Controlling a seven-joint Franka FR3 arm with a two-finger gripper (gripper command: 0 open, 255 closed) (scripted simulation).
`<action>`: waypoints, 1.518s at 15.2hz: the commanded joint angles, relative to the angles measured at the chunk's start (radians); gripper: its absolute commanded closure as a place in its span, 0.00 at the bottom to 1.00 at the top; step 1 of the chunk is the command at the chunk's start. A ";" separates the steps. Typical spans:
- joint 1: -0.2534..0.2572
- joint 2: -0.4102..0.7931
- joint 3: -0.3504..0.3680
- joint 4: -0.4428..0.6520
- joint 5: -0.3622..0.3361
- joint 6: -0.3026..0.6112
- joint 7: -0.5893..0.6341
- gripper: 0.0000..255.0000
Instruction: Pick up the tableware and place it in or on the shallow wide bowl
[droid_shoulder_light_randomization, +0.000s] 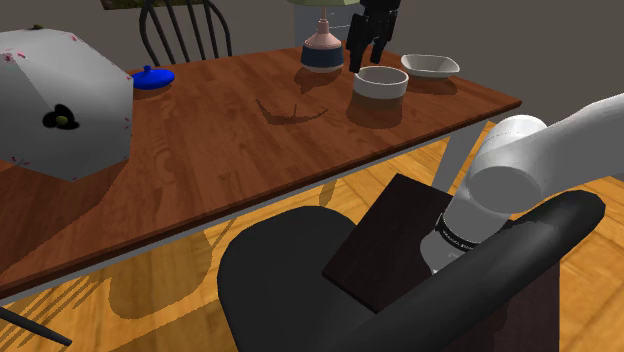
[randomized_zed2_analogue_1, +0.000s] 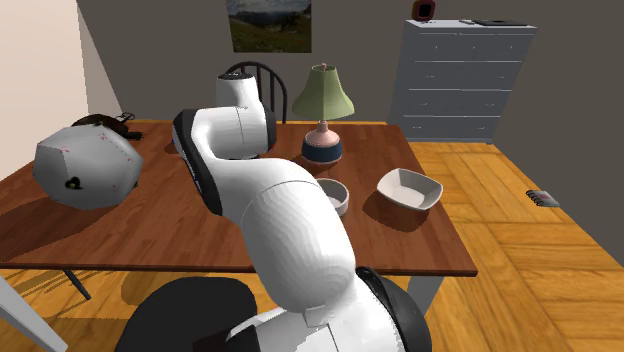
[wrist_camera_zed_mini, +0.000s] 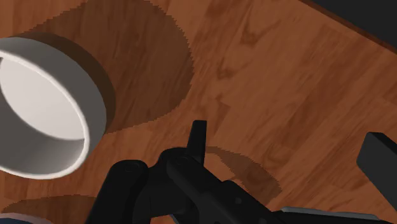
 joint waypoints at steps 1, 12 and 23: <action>0.000 0.000 0.000 0.000 0.000 0.000 0.000 0.00; -0.067 0.198 -0.205 -0.012 -0.116 0.181 -0.232 0.00; -0.087 0.352 -0.304 -0.034 -0.141 0.347 -0.339 0.00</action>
